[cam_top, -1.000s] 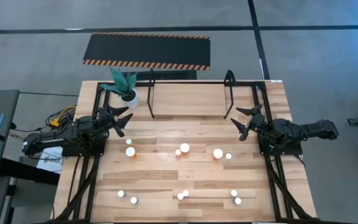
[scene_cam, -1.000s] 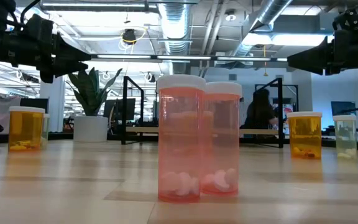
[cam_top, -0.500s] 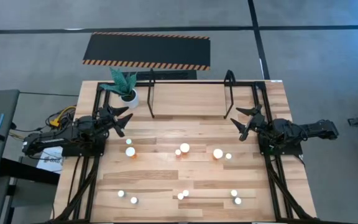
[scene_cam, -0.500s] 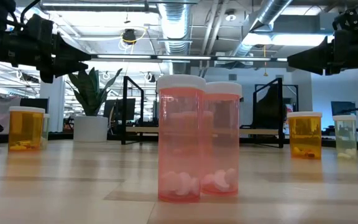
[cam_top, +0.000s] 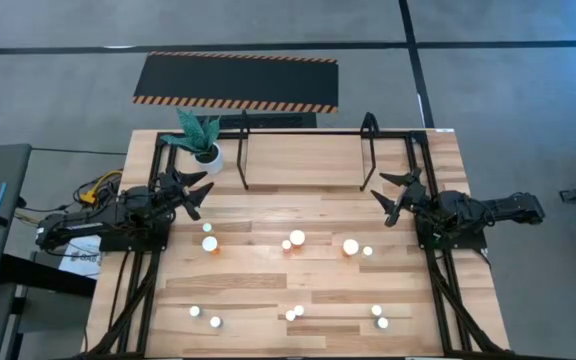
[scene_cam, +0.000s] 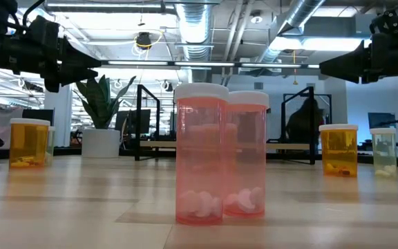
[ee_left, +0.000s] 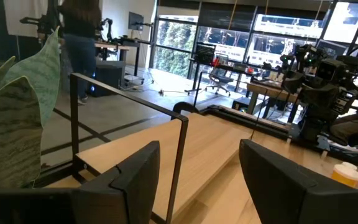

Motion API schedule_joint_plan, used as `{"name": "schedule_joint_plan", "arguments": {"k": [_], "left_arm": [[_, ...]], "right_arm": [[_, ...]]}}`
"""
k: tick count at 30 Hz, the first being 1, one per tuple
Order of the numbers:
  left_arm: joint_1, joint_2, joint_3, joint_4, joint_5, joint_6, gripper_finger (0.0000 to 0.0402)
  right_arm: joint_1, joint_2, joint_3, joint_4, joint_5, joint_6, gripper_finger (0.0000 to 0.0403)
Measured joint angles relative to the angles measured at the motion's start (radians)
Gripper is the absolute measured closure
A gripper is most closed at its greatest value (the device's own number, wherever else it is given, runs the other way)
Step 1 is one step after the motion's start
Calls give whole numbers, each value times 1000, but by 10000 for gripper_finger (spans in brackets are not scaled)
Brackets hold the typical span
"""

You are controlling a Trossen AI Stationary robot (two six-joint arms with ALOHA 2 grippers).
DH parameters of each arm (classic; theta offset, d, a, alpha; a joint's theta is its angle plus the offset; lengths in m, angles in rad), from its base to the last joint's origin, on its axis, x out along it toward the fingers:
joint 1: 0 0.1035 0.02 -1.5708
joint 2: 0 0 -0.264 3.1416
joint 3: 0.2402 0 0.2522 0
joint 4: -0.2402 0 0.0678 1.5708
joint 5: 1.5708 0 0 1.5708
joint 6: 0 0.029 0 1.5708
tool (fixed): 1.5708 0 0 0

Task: Pick and place medicine bottles onto shelf by color

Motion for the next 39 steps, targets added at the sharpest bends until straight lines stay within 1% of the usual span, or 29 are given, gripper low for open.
{"name": "schedule_joint_plan", "arguments": {"k": [6,11,14,18,21,27,32,35,39], "left_arm": [[0,0,0,0,0,0,193],[0,0,0,0,0,0,193],[0,0,0,0,0,0,193],[0,0,0,0,0,0,193],[0,0,0,0,0,0,193],[0,0,0,0,0,0,193],[0,0,0,0,0,0,193],[0,0,0,0,0,0,193],[0,0,0,0,0,0,193]], "right_arm": [[0,0,0,9,0,0,110],[0,0,0,76,-7,97,110],[0,0,0,74,-47,160,110],[1,0,0,75,-59,224,110],[1,0,0,82,-90,285,110],[1,0,0,83,-210,392,110],[1,0,5,138,-215,491,110],[1,7,23,119,-214,494,110],[0,20,56,124,-208,448,110]]}}
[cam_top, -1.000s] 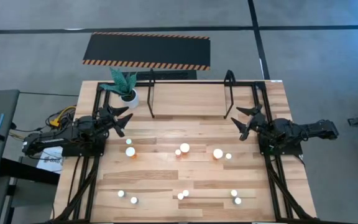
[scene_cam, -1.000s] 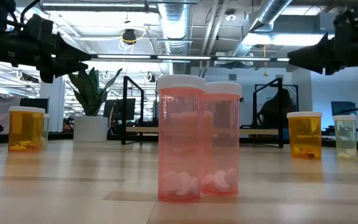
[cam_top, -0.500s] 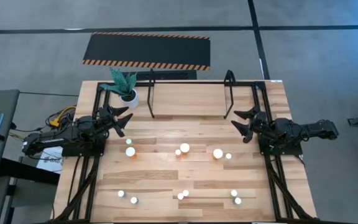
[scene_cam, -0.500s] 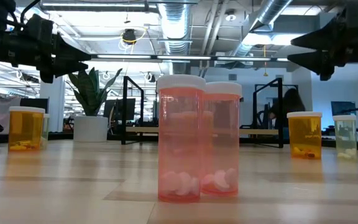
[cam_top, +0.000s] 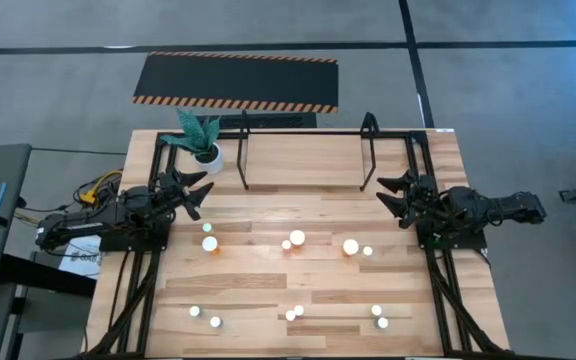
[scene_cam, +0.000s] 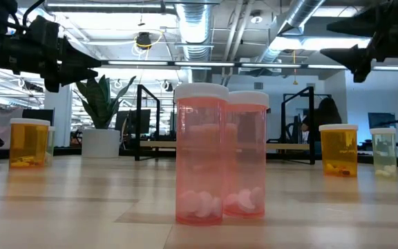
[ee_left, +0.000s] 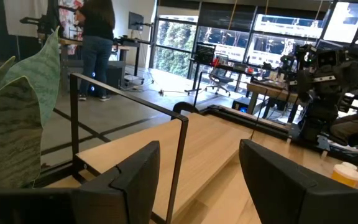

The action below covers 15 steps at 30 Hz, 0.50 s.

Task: Pick and place medicine bottles onto shelf by color
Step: Put the orange pill bottle on the shelf

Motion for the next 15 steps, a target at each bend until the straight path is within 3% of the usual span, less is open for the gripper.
{"name": "schedule_joint_plan", "arguments": {"k": [15], "left_arm": [[0,0,0,0,0,0,193]], "right_arm": [[0,144,206,-94,61,29,110]]}}
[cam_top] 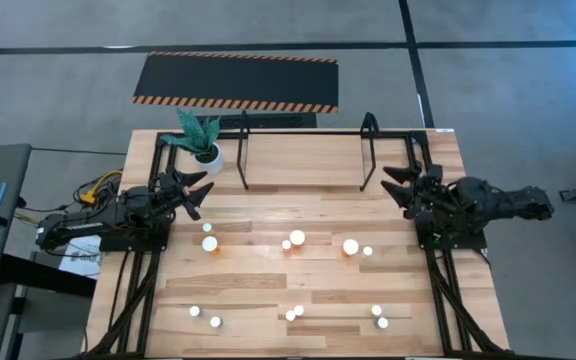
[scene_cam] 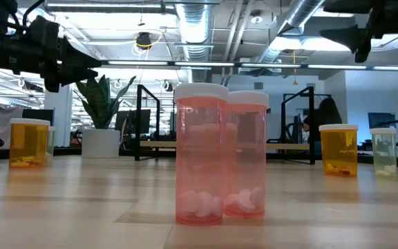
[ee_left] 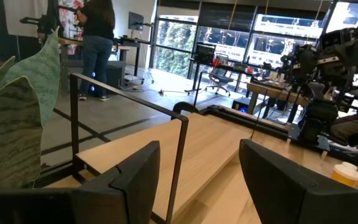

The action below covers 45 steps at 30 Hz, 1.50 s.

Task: Pick and place medicine bottles onto shelf by color
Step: Put the orange pill bottle on the shelf

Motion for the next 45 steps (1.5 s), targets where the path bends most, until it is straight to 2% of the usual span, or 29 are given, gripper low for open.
{"name": "schedule_joint_plan", "arguments": {"k": [4,10,19,27,34,40,45], "left_arm": [[0,0,0,0,0,0,193],[0,0,0,0,0,0,193],[0,0,0,0,0,0,193],[0,0,0,0,0,0,193],[0,0,0,0,0,0,193],[0,0,0,0,1,0,193],[0,0,0,0,1,0,193]], "right_arm": [[0,81,72,-40,14,43,110],[0,231,201,-225,55,228,110],[0,445,392,-551,69,604,110],[1,661,473,-646,52,885,110],[1,819,513,-675,-66,945,110],[1,912,548,-752,-138,875,110],[3,951,552,-756,-263,718,110]]}}
